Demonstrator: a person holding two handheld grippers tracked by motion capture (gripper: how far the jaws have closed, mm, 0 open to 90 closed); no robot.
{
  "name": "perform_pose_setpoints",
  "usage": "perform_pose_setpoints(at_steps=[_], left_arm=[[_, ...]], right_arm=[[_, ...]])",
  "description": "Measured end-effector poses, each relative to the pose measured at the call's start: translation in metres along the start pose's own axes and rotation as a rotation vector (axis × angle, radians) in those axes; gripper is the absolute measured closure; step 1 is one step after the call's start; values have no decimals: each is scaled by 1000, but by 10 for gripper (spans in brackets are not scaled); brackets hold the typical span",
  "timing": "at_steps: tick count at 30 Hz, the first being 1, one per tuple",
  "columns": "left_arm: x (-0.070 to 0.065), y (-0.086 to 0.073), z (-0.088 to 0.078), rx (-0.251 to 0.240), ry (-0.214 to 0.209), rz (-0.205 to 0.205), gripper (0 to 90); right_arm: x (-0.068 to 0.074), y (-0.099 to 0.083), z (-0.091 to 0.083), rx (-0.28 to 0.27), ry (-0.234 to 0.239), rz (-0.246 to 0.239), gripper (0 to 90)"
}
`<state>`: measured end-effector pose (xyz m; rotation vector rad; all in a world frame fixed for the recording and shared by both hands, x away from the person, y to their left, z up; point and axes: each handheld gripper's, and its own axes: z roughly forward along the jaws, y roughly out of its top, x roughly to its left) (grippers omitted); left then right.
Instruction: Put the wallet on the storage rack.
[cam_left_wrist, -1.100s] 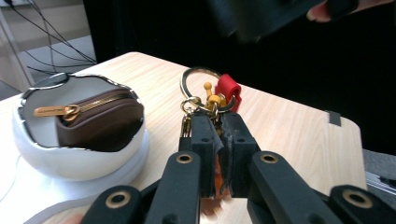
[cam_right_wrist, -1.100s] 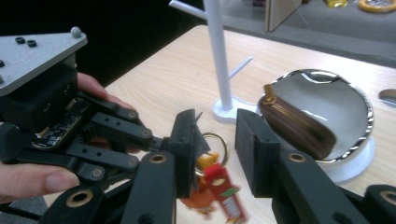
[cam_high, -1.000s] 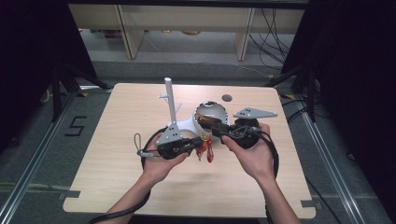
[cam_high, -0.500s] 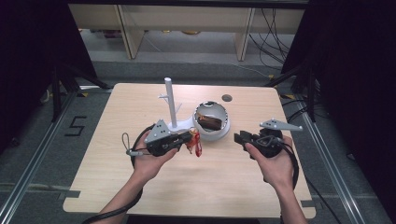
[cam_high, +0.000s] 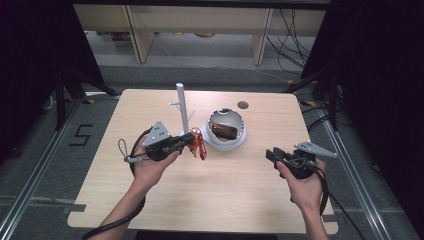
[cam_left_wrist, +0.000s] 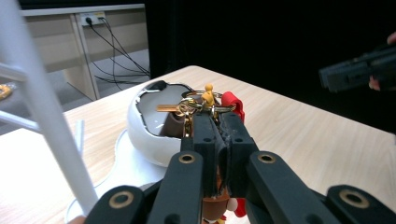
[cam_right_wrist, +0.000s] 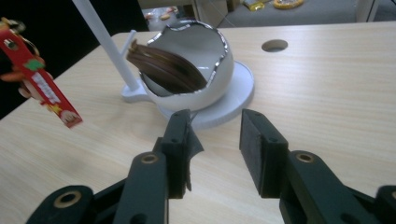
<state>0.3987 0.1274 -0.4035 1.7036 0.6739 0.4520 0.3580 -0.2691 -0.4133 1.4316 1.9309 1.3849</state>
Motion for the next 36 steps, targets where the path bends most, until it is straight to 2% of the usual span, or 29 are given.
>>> perform_pose_setpoints(at_steps=[1, 2, 5, 6, 8, 10, 11, 12, 13, 14, 15, 16, 17, 19, 20, 21, 23, 28, 29, 31, 34, 35, 36], left_arm=[[1, 0, 0, 0, 6, 0, 861], [3, 0, -1, -1, 11, -2, 861], [6, 0, -1, -5, 21, 1, 861], [6, 0, -2, -7, 25, 3, 861], [8, 2, -3, -11, 33, 2, 861], [9, 3, -4, -21, 39, 2, 861], [10, 3, -5, -23, 41, 0, 861], [11, 4, -5, -32, 42, -2, 861], [12, 5, -7, -27, 51, 1, 861], [13, 6, -7, -31, 51, 0, 861], [13, 6, -8, -33, 55, 0, 861], [14, 7, -9, -32, 59, 0, 861], [15, 8, -9, -39, 58, 3, 861], [17, 9, -12, -41, 68, 2, 861], [19, 10, -13, -42, 72, -1, 861], [20, 10, -14, -45, 73, -3, 861], [22, 11, -15, -50, 81, -4, 861], [30, 15, -19, -60, 105, 3, 861], [31, 16, -20, -62, 111, 2, 861], [36, 19, -22, -69, 121, 5, 861], [44, 23, -25, -69, 150, 6, 861], [48, 23, -26, -68, 160, 7, 861], [53, 24, -27, -66, 170, 2, 861]], right_arm=[[0, -4, 1, 18, 2, 49, 640], [-4, -5, 2, 11, -6, 11, 638], [-10, -14, 6, 8, -9, 24, 635], [-10, -15, 5, 24, -9, 49, 635], [-12, -18, 7, 15, -19, 61, 633], [-15, -19, 6, 29, -20, 42, 631], [-13, -19, 5, 36, -26, 75, 630], [-16, -19, 5, 21, -24, 50, 629], [-16, -19, 4, 16, -16, 55, 629], [-17, -19, 3, 29, -31, 50, 627], [-19, -19, 4, 6, -16, 46, 627], [-19, -19, 3, 10, -20, 46, 626], [-17, -20, 2, 15, -24, 66, 626], [-19, -20, 1, 17, -37, 40, 625], [-17, -20, 2, 25, -26, 62, 625], [-19, -21, 3, 4, -25, 54, 625], [-19, -22, 3, 1, -36, 48, 625], [-18, -23, 4, 12, -44, 47, 621], [-19, -23, 4, 14, -52, 32, 621], [-17, -24, 4, 20, -36, 59, 619], [-17, -24, 3, 19, -41, 50, 619], [-15, -25, 3, 28, -39, 85, 619], [-18, -25, 4, 15, -45, 53, 619]])
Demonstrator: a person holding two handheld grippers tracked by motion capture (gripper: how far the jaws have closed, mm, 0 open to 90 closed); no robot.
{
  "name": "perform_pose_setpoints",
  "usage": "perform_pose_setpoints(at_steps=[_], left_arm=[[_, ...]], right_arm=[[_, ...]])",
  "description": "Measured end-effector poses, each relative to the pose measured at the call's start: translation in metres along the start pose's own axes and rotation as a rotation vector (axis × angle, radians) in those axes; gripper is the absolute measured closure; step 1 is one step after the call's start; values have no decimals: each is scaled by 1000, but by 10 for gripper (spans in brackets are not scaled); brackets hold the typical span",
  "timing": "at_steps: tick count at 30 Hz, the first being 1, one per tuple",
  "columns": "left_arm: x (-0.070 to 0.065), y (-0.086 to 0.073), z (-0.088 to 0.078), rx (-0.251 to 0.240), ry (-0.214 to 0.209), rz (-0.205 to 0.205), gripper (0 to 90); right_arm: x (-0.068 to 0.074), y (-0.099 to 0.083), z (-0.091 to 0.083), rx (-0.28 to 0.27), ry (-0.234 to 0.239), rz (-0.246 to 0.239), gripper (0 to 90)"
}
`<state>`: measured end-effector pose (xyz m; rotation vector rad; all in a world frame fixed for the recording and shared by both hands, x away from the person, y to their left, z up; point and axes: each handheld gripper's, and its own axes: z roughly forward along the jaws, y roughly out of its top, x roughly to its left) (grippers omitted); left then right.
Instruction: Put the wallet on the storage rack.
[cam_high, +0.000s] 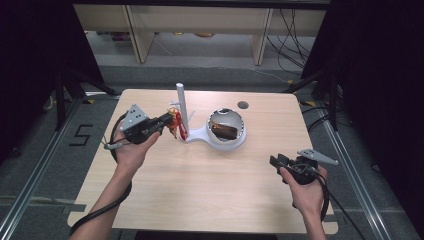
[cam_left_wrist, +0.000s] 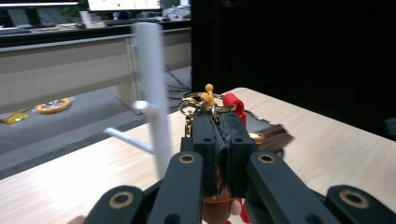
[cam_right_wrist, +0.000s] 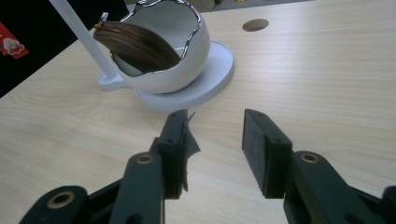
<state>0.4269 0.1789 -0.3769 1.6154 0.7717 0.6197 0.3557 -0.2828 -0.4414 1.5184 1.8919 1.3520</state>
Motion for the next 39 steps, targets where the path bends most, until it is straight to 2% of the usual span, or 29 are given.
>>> perform_pose_setpoints(at_steps=[6, 8, 15, 16, 18, 22, 23, 25, 30, 32, 33, 34, 35, 37, 39], left_arm=[[15, 1, 3, 2, 18, -12, 861], [17, 2, 5, 3, 20, -15, 861], [21, 5, 16, 17, 26, -23, 860], [22, 3, 17, 22, 30, -30, 860], [26, -3, 19, 28, 31, -52, 860], [28, -13, 21, 41, 26, -86, 859], [28, -15, 23, 45, 26, -89, 859], [28, -18, 25, 57, 23, -94, 858], [28, -22, 33, 75, 13, -108, 845], [28, -23, 37, 104, 10, -110, 771], [27, -24, 38, 111, 16, -107, 696], [27, -26, 39, 123, 25, -100, 630], [26, -27, 39, 130, 27, -91, 573], [24, -31, 36, 148, 30, -73, 504], [24, -39, 30, 167, 40, -84, 392]], right_arm=[[-2, -2, 2, 12, 10, 3, 619], [-3, -2, 2, 10, 1, -9, 619], [-1, -2, 3, 13, 5, -6, 618], [0, -2, 2, 14, -6, -10, 619], [0, -3, 4, 4, 6, -12, 619], [0, -3, 2, 15, 16, -3, 619], [0, -3, 1, 20, 5, -7, 619], [1, -3, 2, 13, 27, 9, 619], [0, -3, 2, 14, 24, 9, 618], [-1, -3, 2, 18, 22, 3, 619], [-1, -4, 3, 16, 25, 4, 619], [3, -4, 2, 30, 20, 44, 618], [0, -4, 2, 20, 8, -2, 619], [0, -5, 3, 16, 14, 10, 618], [-1, -5, 3, 15, 15, 11, 618]])
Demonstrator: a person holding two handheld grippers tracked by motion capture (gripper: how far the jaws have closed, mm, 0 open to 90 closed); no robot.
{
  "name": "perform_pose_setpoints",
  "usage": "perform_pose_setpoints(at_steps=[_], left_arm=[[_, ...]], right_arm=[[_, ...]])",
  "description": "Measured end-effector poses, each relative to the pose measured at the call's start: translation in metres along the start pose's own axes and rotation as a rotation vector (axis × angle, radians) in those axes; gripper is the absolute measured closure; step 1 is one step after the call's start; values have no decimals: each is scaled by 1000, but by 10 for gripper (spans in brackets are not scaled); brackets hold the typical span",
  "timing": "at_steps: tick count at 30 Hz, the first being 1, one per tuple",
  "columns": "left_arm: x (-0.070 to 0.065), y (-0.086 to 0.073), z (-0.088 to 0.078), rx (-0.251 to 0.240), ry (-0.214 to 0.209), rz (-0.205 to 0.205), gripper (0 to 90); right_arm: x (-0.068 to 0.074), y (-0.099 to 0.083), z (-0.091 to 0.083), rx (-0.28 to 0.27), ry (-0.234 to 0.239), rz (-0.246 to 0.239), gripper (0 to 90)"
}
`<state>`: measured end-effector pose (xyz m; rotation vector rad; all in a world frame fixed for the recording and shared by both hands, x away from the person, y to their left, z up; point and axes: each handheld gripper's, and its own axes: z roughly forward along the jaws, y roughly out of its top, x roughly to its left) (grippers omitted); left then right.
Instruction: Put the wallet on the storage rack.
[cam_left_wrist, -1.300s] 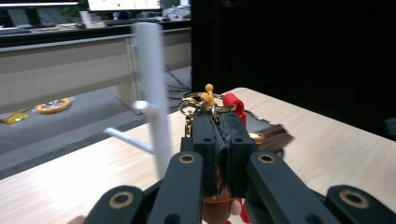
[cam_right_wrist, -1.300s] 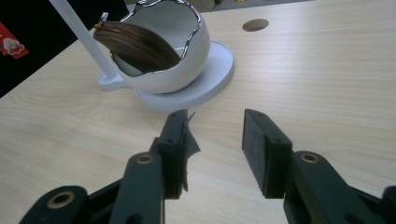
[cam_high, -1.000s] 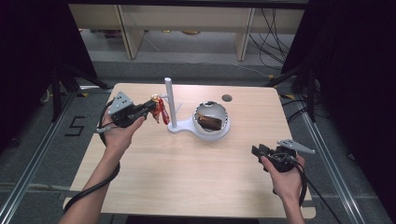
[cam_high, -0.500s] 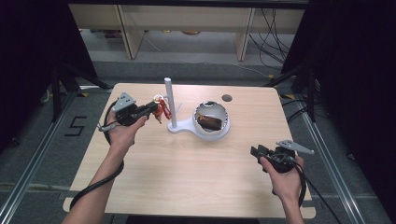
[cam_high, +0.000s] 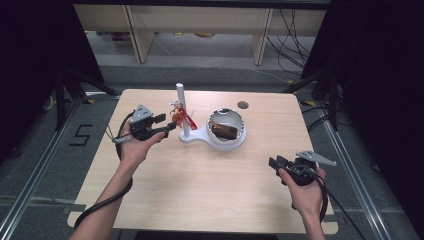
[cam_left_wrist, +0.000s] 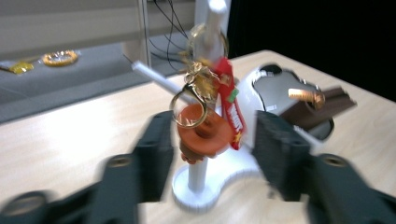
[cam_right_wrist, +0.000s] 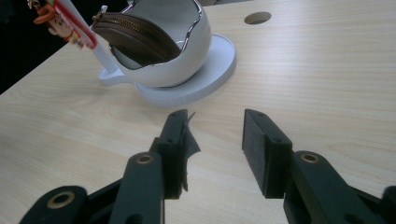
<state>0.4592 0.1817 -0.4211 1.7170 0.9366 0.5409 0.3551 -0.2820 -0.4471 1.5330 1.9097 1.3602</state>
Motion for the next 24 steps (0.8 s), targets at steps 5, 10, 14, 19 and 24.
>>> perform_pose_setpoints(at_steps=[5, 10, 14, 19, 24], left_arm=[[9, -32, -24, 41, 40, 18, 328], [11, -66, -50, 43, 78, 15, 331], [6, -101, -74, 31, 112, -19, 313], [-5, -128, -89, -26, 121, -58, 285], [-12, -134, -96, -63, 113, -76, 282]], right_arm=[[-3, -1, -1, -6, -12, -6, 618], [-9, -6, 3, 12, -18, -4, 617], [-13, -11, 6, 23, -28, 5, 617], [-13, -19, 11, 57, -38, 51, 604], [-14, -28, 18, 69, -45, 42, 567]])
